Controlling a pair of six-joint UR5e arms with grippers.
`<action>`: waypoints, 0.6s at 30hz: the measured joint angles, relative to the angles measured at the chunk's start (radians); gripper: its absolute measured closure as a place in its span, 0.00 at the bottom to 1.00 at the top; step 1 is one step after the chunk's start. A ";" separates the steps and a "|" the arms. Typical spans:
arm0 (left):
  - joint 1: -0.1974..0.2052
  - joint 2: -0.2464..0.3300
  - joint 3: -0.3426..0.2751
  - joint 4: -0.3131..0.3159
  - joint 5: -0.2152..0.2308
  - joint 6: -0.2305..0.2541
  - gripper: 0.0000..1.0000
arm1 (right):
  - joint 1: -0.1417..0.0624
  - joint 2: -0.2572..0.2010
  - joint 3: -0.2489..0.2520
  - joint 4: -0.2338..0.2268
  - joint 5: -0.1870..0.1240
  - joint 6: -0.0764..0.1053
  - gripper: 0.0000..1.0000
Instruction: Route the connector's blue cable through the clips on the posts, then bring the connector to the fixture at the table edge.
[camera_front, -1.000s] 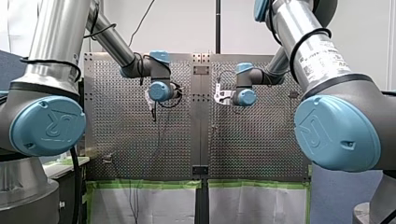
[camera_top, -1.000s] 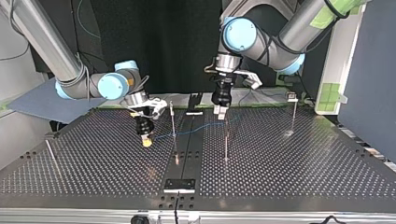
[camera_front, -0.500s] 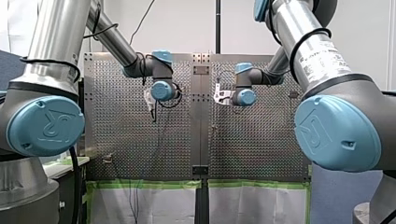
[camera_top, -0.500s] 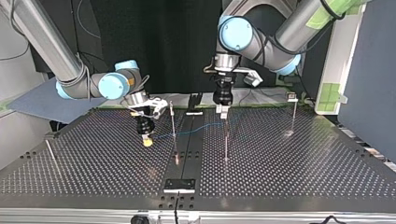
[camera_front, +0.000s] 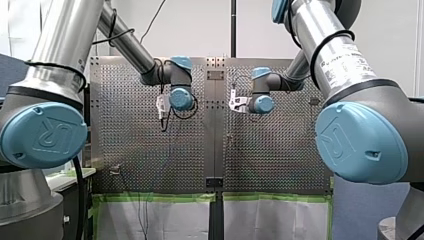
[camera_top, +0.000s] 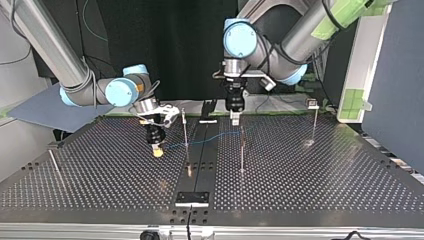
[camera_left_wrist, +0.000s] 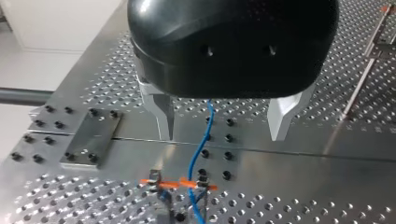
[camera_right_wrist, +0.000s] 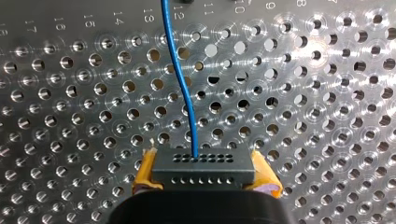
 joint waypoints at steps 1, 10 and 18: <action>-0.005 -0.011 0.007 0.002 -0.011 0.011 0.00 | -0.001 0.000 0.000 -0.001 0.000 0.000 1.00; -0.031 -0.047 0.057 0.001 -0.092 0.098 0.00 | -0.001 0.000 0.000 0.000 0.000 0.000 1.00; -0.037 -0.047 0.072 0.006 -0.118 0.131 0.00 | 0.000 0.000 0.000 -0.001 0.000 0.000 1.00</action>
